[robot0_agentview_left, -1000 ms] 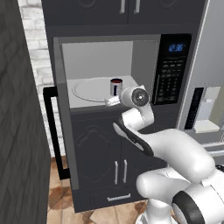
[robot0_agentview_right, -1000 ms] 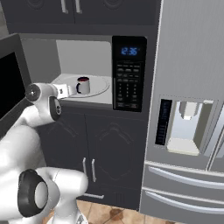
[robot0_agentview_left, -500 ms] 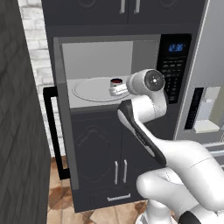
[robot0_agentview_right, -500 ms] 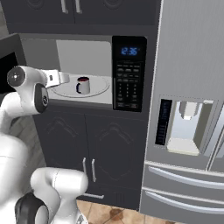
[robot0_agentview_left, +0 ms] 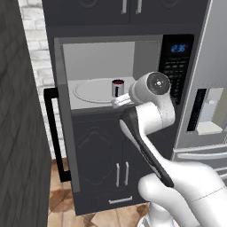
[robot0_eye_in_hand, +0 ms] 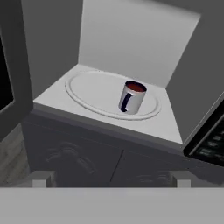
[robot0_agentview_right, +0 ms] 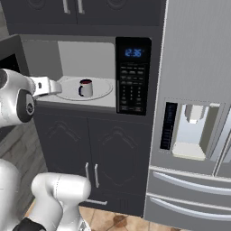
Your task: Place the microwavable item in the microwave. Then, close the microwave door and press the start button.
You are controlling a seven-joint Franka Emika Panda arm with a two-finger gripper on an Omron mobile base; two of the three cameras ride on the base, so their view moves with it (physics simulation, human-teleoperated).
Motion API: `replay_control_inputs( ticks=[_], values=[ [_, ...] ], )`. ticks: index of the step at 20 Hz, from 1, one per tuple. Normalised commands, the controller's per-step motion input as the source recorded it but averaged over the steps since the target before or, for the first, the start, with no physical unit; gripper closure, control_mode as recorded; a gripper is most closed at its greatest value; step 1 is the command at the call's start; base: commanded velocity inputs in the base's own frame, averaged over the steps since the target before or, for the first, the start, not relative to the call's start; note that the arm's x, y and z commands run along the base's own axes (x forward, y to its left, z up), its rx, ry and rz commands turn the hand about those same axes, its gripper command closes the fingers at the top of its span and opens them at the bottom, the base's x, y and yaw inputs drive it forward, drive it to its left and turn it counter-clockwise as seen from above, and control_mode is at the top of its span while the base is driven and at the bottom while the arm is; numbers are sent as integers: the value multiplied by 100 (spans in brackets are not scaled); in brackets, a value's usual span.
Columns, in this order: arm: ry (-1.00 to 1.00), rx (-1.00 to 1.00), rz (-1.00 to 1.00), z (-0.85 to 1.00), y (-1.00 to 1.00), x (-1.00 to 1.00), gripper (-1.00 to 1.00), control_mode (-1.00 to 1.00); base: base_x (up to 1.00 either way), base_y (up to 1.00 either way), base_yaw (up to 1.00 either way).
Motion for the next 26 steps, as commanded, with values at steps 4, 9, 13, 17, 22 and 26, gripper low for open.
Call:
replay_control_inputs(
  ticks=[4,9,13,17,22,26],
  values=[
    [-18,-2,1,24,-1,-100,-100,-100,0,0,0],
    [-28,-5,7,22,0,-100,-100,-100,0,0,0],
    [-15,0,8,10,1,-100,-100,-100,0,0,0],
    [-18,-6,12,19,9,-100,-100,-100,0,0,0],
    [-16,-17,10,10,43,-99,-100,-100,0,0,0],
    [-13,-22,8,0,53,-92,-100,-100,0,0,0]
  ],
)
